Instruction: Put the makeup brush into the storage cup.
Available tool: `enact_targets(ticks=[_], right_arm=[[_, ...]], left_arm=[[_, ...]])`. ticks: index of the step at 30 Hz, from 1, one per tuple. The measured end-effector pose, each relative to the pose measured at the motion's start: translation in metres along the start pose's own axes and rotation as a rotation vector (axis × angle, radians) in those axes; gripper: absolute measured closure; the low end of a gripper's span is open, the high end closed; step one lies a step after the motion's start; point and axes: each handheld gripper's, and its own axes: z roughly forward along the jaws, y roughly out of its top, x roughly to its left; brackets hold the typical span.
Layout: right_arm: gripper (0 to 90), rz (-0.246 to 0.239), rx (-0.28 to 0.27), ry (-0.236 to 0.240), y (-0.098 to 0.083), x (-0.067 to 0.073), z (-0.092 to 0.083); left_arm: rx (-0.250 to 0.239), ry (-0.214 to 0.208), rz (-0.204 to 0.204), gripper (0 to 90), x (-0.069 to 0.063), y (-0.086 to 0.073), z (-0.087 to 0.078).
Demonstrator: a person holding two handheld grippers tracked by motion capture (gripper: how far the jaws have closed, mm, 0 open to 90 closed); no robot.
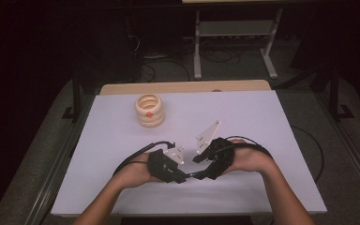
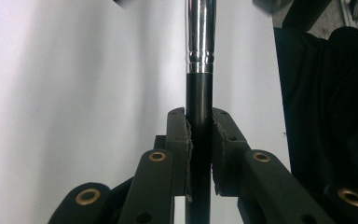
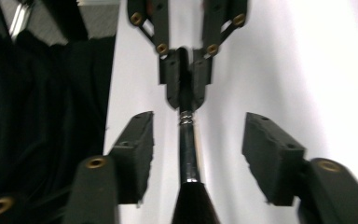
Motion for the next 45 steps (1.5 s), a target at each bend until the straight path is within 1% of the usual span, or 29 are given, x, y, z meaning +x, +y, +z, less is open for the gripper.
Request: enact_targets(ticks=[1, 2, 5, 6, 7, 8, 11, 12, 13, 15, 16, 20, 21, 23, 25, 26, 27, 28, 29, 32, 33, 34, 35, 37, 39, 40, 41, 43, 45], right_arm=[[37.3, 0.012, -0.009, -0.007, -0.001, -0.001, -0.002], [35.5, 0.039, -0.018, -0.016, -0.001, 0.0, -0.004], [31.1, 0.036, -0.057, -0.059, -0.003, -0.003, -0.007], [30.0, 0.052, -0.06, -0.063, -0.004, -0.003, -0.009], [28.9, 0.043, -0.068, -0.078, -0.004, -0.005, -0.01], [28.3, 0.057, -0.076, -0.087, -0.005, -0.005, -0.011], [26.0, 0.083, -0.101, -0.12, -0.007, -0.009, -0.015], [25.0, 0.088, -0.111, -0.127, -0.008, -0.01, -0.017], [24.5, 0.105, -0.122, -0.14, -0.009, -0.011, -0.018], [23.2, 0.156, -0.136, -0.161, -0.01, -0.013, -0.022], [22.7, 0.161, -0.149, -0.172, -0.011, -0.015, -0.023], [21.3, 0.204, -0.181, -0.202, -0.014, -0.018, -0.026], [21.3, 0.232, -0.191, -0.205, -0.013, -0.017, -0.027], [21.7, 0.234, -0.199, -0.222, -0.014, -0.019, -0.028], [22.1, 0.256, -0.214, -0.228, -0.014, -0.019, -0.03], [22.7, 0.279, -0.221, -0.228, -0.014, -0.019, -0.031], [23.2, 0.306, -0.236, -0.23, -0.013, -0.019, -0.032], [23.2, 0.316, -0.241, -0.233, -0.013, -0.019, -0.032], [24.1, 0.338, -0.253, -0.234, -0.013, -0.019, -0.033], [25.2, 0.368, -0.267, -0.246, -0.013, -0.019, -0.035], [26.1, 0.372, -0.271, -0.25, -0.013, -0.019, -0.035], [26.4, 0.379, -0.274, -0.255, -0.013, -0.019, -0.036], [27.5, 0.39, -0.282, -0.259, -0.013, -0.019, -0.036], [29.0, 0.422, -0.293, -0.266, -0.014, -0.021, -0.035], [31.1, 0.457, -0.302, -0.258, -0.014, -0.023, -0.033], [31.6, 0.467, -0.309, -0.257, -0.014, -0.024, -0.031], [32.5, 0.479, -0.311, -0.256, -0.014, -0.025, -0.029], [34.7, 0.498, -0.313, -0.244, -0.013, -0.027, -0.025], [37.1, 0.513, -0.319, -0.225, -0.012, -0.028, -0.02]], left_arm=[[-0.001, 0.001, -0.007, 79.4, 0.0, -0.001, 0.0], [0.002, 0.004, -0.014, 79.4, 0.001, -0.002, -0.001], [0.008, 0.022, -0.038, 79.4, 0.004, -0.004, -0.001], [0.009, 0.025, -0.045, 79.5, 0.004, -0.005, -0.001], [0.005, 0.03, -0.056, 79.5, 0.005, -0.006, -0.001], [-0.003, 0.036, -0.075, 79.5, 0.005, -0.007, -0.001], [-0.007, 0.048, -0.1, 79.6, 0.007, -0.011, -0.002], [-0.012, 0.051, -0.113, 79.6, 0.007, -0.013, -0.002], [-0.016, 0.06, -0.122, 79.5, 0.007, -0.014, -0.003], [-0.037, 0.071, -0.152, 79.6, 0.008, -0.016, -0.004], [-0.037, 0.082, -0.159, 79.6, 0.008, -0.017, -0.004], [-0.069, 0.128, -0.223, 79.6, 0.01, -0.023, -0.008], [-0.076, 0.137, -0.236, 79.6, 0.011, -0.025, -0.009], [-0.096, 0.156, -0.258, 79.6, 0.012, -0.027, -0.013], [-0.133, 0.166, -0.288, 79.6, 0.013, -0.029, -0.017], [-0.151, 0.181, -0.3, 79.7, 0.013, -0.03, -0.018], [-0.157, 0.194, -0.302, 79.6, 0.013, -0.03, -0.019], [-0.171, 0.21, -0.309, 79.6, 0.012, -0.031, -0.021], [-0.181, 0.214, -0.311, 79.7, 0.013, -0.032, -0.022], [-0.202, 0.243, -0.323, 79.6, 0.014, -0.034, -0.025], [-0.217, 0.256, -0.325, 79.6, 0.014, -0.035, -0.026], [-0.234, 0.27, -0.338, 79.6, 0.014, -0.035, -0.027], [-0.24, 0.286, -0.335, 79.6, 0.015, -0.036, -0.029], [-0.273, 0.312, -0.356, 79.7, 0.016, -0.038, -0.032], [-0.294, 0.335, -0.372, 79.7, 0.017, -0.04, -0.035], [-0.303, 0.341, -0.371, 79.6, 0.017, -0.041, -0.036], [-0.313, 0.347, -0.364, 79.6, 0.018, -0.041, -0.037], [-0.339, 0.353, -0.378, 79.6, 0.018, -0.041, -0.038], [-0.349, 0.361, -0.377, 79.6, 0.018, -0.042, -0.04]])
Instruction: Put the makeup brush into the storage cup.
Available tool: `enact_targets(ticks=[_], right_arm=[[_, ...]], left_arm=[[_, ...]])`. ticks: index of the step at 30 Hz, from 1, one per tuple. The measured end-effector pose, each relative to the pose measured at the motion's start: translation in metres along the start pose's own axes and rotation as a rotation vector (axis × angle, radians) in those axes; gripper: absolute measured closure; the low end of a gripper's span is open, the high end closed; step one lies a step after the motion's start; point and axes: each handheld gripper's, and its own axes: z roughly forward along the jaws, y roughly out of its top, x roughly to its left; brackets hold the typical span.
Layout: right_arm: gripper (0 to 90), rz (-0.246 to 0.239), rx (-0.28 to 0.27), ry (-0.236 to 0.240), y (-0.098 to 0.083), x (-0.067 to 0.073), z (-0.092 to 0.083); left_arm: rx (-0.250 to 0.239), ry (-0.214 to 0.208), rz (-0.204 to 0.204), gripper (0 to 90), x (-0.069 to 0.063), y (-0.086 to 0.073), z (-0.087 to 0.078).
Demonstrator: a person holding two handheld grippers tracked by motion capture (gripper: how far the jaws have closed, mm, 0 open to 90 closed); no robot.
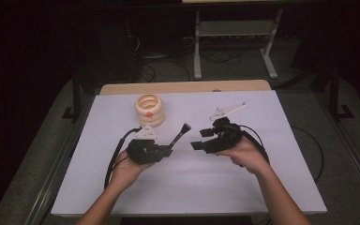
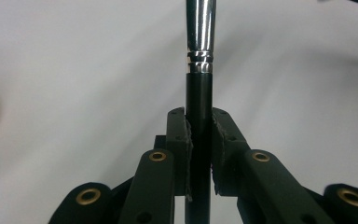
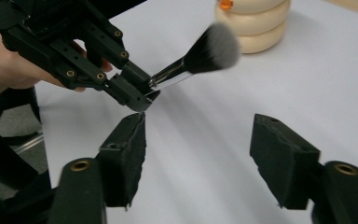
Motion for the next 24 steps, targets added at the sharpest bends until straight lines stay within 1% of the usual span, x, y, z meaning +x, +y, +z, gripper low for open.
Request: enact_targets(ticks=[1, 5, 7, 11, 13, 15, 16, 19, 22, 24], right_arm=[[38.5, 0.01, 0.003, 0.007, 0.0, 0.0, 0.002], [44.9, 0.053, -0.022, 0.048, -0.001, 0.0, 0.012], [46.6, 0.07, -0.026, 0.062, -0.002, -0.001, 0.016], [48.4, 0.067, -0.045, 0.088, -0.002, 0.0, 0.021], [49.3, 0.059, -0.044, 0.082, -0.002, 0.002, 0.023], [50.8, 0.069, -0.058, 0.098, -0.003, 0.001, 0.025], [51.6, 0.07, -0.062, 0.1, -0.003, 0.001, 0.025], [53.8, 0.077, -0.074, 0.111, -0.003, 0.0, 0.027], [56.8, 0.079, -0.096, 0.117, -0.004, -0.001, 0.028], [58.2, 0.084, -0.098, 0.127, -0.004, -0.001, 0.028]], left_arm=[[-0.006, -0.001, -0.001, 79.6, 0.0, 0.0, 0.0], [-0.022, 0.004, 0.001, 79.6, -0.003, 0.001, -0.001], [-0.024, 0.003, 0.012, 79.6, -0.003, 0.001, 0.0], [-0.034, -0.007, 0.01, 79.6, -0.004, 0.001, 0.001], [-0.032, -0.013, 0.014, 79.6, -0.005, 0.002, 0.002], [-0.035, -0.013, 0.012, 79.6, -0.006, 0.002, 0.004], [-0.032, -0.013, 0.018, 79.6, -0.006, 0.002, 0.004], [-0.04, -0.023, 0.019, 79.6, -0.008, 0.002, 0.005], [-0.05, -0.028, 0.01, 79.6, -0.009, 0.003, 0.006], [-0.05, -0.034, 0.005, 79.6, -0.01, 0.003, 0.007]])
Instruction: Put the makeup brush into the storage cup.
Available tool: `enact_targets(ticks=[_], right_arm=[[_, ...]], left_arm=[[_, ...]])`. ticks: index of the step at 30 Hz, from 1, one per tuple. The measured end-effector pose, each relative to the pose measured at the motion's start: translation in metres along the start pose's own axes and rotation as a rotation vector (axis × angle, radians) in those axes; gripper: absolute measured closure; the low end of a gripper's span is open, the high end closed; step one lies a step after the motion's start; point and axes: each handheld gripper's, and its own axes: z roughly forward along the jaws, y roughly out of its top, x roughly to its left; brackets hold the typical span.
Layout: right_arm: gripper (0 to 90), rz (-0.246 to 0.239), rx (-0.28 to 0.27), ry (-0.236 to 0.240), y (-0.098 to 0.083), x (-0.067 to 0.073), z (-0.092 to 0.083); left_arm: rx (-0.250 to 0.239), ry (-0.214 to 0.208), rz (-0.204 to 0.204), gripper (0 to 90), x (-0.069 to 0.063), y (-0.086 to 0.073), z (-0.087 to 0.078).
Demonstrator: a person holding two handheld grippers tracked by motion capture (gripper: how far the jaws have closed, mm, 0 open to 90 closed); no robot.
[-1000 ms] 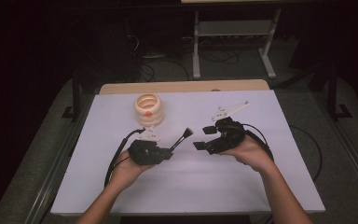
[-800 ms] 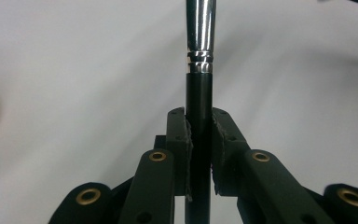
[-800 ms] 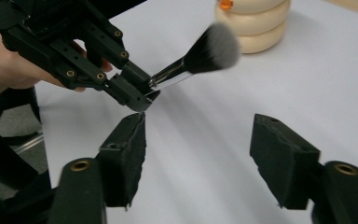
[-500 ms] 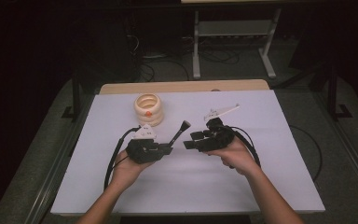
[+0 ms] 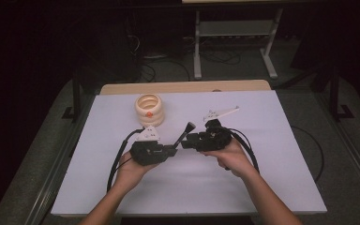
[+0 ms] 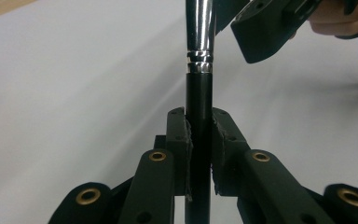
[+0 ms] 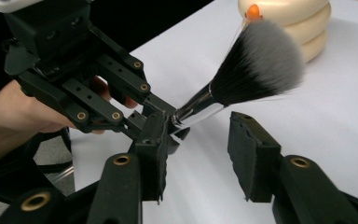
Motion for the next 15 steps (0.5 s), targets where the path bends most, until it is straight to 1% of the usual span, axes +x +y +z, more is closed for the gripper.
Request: enact_targets(ticks=[1, 5, 8, 11, 13, 15], right_arm=[[58.8, 0.001, -0.004, 0.0, -0.0001, 0.0001, 0.0004], [60.9, 0.004, -0.017, 0.006, 0.0, 0.001, 0.0012], [61.9, 0.01, -0.025, 0.01, 0.0002, 0.0012, 0.001], [63.9, 0.013, -0.032, 0.008, 0.0001, 0.0011, 0.001], [65.8, 0.015, -0.033, 0.008, 0.0003, 0.0012, 0.0006], [68.1, 0.014, -0.035, 0.007, 0.0004, 0.001, 0.0002]], left_arm=[[0.0, -0.002, -0.002, 79.6, -0.0003, -0.0001, 0.0004], [-0.004, -0.003, 0.014, 79.5, -0.0007, -0.0001, 0.0024], [-0.008, -0.008, 0.009, 79.5, -0.0014, -0.0006, 0.0041], [0.003, -0.014, 0.007, 79.4, -0.0021, -0.001, 0.0056], [-0.007, -0.017, -0.003, 79.4, -0.0034, -0.0011, 0.008], [0.002, -0.014, 0.004, 79.4, -0.0039, -0.0009, 0.0089]])
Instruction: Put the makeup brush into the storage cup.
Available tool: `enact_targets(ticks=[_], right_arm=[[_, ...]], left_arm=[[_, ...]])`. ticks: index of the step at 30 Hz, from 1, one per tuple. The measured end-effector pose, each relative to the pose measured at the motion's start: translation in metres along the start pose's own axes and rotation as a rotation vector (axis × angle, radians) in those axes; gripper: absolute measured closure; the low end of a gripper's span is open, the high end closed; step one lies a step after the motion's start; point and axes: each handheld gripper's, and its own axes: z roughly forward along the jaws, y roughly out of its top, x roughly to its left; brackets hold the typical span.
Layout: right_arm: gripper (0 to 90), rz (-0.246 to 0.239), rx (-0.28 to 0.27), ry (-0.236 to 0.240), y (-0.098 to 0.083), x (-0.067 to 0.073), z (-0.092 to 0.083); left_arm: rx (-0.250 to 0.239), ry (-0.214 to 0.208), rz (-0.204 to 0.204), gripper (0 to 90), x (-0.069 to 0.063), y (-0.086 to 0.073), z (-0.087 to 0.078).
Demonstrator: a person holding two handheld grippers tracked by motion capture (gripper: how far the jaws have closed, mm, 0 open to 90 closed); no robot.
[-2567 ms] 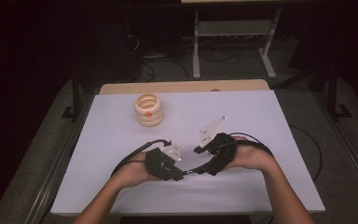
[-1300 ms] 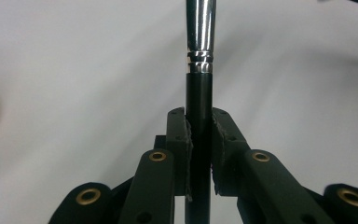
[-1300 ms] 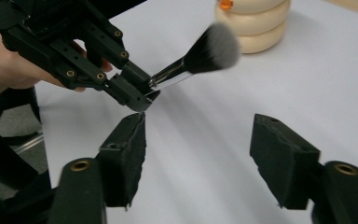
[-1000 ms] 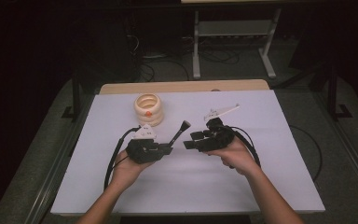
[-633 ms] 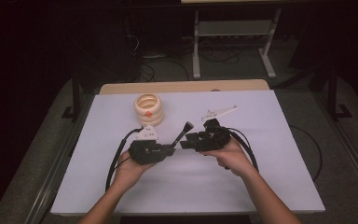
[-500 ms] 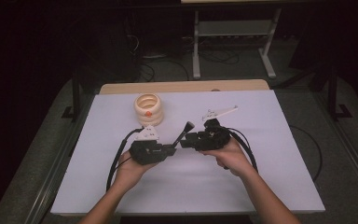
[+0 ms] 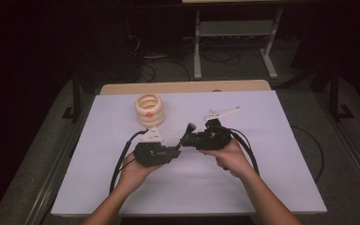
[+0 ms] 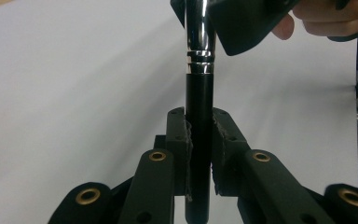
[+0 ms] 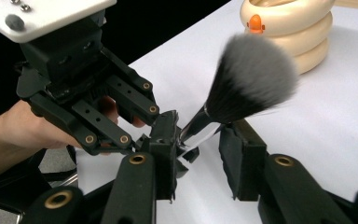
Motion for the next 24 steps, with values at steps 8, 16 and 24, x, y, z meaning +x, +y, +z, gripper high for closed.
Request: enact_targets(ticks=[8, 16, 24], right_arm=[[73.1, 0.007, -0.006, 0.018, 0.0003, -0.0011, -0.0007], [75.8, 0.003, -0.019, 0.04, 0.0007, -0.0007, -0.0008], [76.5, -0.027, -0.02, 0.032, 0.0009, 0.0015, -0.0013]], left_arm=[[-0.005, -0.008, -0.006, 79.2, -0.0002, -0.0003, 0.0036], [-0.009, -0.02, -0.014, 78.9, -0.0005, -0.0004, 0.0073], [0.001, -0.027, 0.012, 68.8, -0.0012, -0.0003, 0.0101]])
